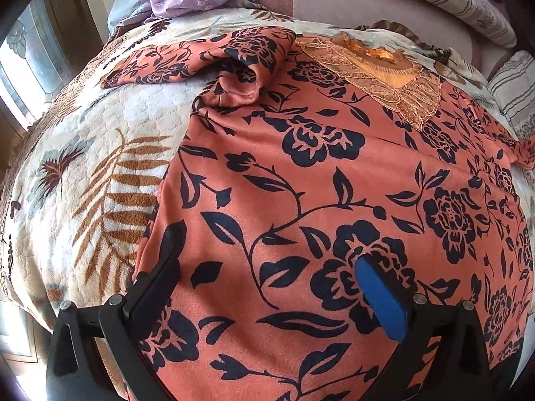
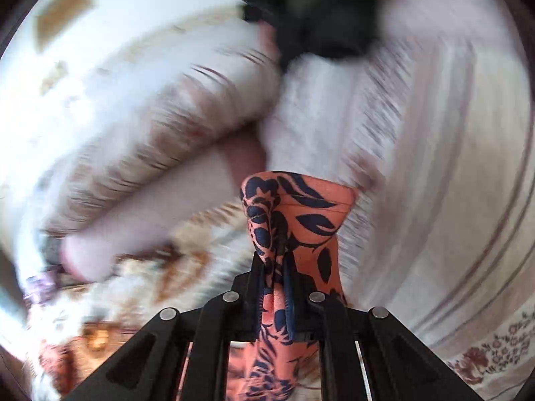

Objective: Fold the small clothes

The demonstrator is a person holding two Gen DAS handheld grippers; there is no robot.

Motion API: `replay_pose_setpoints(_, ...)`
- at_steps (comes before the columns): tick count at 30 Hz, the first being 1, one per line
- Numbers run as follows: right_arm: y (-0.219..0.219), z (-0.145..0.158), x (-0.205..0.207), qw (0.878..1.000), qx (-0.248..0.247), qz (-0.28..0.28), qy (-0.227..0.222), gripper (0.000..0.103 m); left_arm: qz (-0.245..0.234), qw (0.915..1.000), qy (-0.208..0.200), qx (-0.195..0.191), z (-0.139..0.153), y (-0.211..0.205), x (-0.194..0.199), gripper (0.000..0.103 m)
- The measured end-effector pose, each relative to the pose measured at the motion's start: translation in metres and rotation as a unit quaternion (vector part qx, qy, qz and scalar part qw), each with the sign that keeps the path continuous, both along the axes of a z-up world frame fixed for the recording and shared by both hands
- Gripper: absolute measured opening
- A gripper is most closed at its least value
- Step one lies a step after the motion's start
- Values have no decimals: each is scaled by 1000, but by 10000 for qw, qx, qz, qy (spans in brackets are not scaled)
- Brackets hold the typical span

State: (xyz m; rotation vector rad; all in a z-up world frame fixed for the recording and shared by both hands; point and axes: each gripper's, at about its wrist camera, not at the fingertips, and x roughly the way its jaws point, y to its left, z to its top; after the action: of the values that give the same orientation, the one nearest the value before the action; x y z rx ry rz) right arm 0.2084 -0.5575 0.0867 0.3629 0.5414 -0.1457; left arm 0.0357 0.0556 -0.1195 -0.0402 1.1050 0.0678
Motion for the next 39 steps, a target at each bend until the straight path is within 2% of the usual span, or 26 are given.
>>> replay_pose_setpoints(3, 79, 49, -2, 9916, -268, 1093, -634, 11, 28, 9999, -121, -66, 7, 6, -9, 103)
replay_pose_setpoints(5, 144, 68, -3, 9731, -471, 2091, -844, 11, 67, 9997, -209, -125, 11, 11, -15, 103)
replay_pose_setpoints(7, 212, 68, -2, 9510, -546, 2895, -936, 15, 118, 9993, -301, -172, 17, 18, -22, 103)
replay_pose_setpoints(8, 244, 60, -1, 9402, -462, 3253, -900, 30, 155, 9991, -345, -186, 19, 22, -24, 103)
replay_pose_setpoints(9, 275, 48, 1, 9295, -323, 3581, -817, 54, 200, 9989, -374, -206, 21, 27, -27, 103)
replay_pose_setpoints(10, 302, 29, 7, 9227, -179, 3786, -701, 103, 244, 9987, -385, -244, 22, 31, -29, 103)
replay_pose_setpoints(12, 349, -17, 8, 9158, 154, 3998, -353, 103, 302, 9983, -395, -319, 24, 40, -31, 103)
replay_pose_setpoints(14, 369, -68, 6, 9191, 736, 3869, 156, 102, 365, 9978, -443, -345, 29, 47, -32, 103)
replay_pose_setpoints(17, 343, -135, -9, 9270, 1797, 3247, 551, 102, 328, 9967, -612, -411, 39, 53, -31, 103)
replay_pose_setpoints(20, 294, -176, -40, 9361, 2275, 2495, 982, 102, 185, 9957, -649, -640, 43, 52, -17, 103)
replay_pose_setpoints(23, 253, -196, -62, 9384, 2519, 2076, 1136, 102, -98, 9914, -673, -1118, 50, 36, 11, 103)
replay_pose_setpoints(26, 221, -197, -79, 9378, 2609, 1976, 1156, 102, -390, 9846, -690, -1557, 58, 16, 55, 103)
replay_pose_setpoints(28, 211, -203, -88, 9363, 2689, 1939, 1160, 102, -551, 9772, -504, -1990, 56, 6, 91, 103)
replay_pose_setpoints(31, 203, -213, -97, 9350, 2775, 1909, 1111, 102, -442, 9679, -57, -2474, 40, -5, 138, 103)
replay_pose_setpoints(33, 200, -218, -101, 9339, 2816, 1931, 1062, 102, -187, 9608, 300, -2748, 24, -8, 162, 102)
replay_pose_setpoints(35, 200, -218, -103, 9359, 2740, 1963, 1021, 102, 143, 9506, 536, -3054, 11, -9, 174, 99)
replay_pose_setpoints(37, 202, -218, -102, 9366, 2681, 2010, 1019, 102, 396, 9361, 676, -3428, 2, -10, 178, 86)
replay_pose_setpoints(38, 202, -219, -102, 9366, 2679, 2023, 1008, 102, 529, 9293, 733, -3582, -1, -10, 179, 84)
replay_pose_setpoints(39, 202, -220, -102, 9362, 2694, 2028, 989, 102, 693, 9259, 786, -3630, -5, -11, 180, 84)
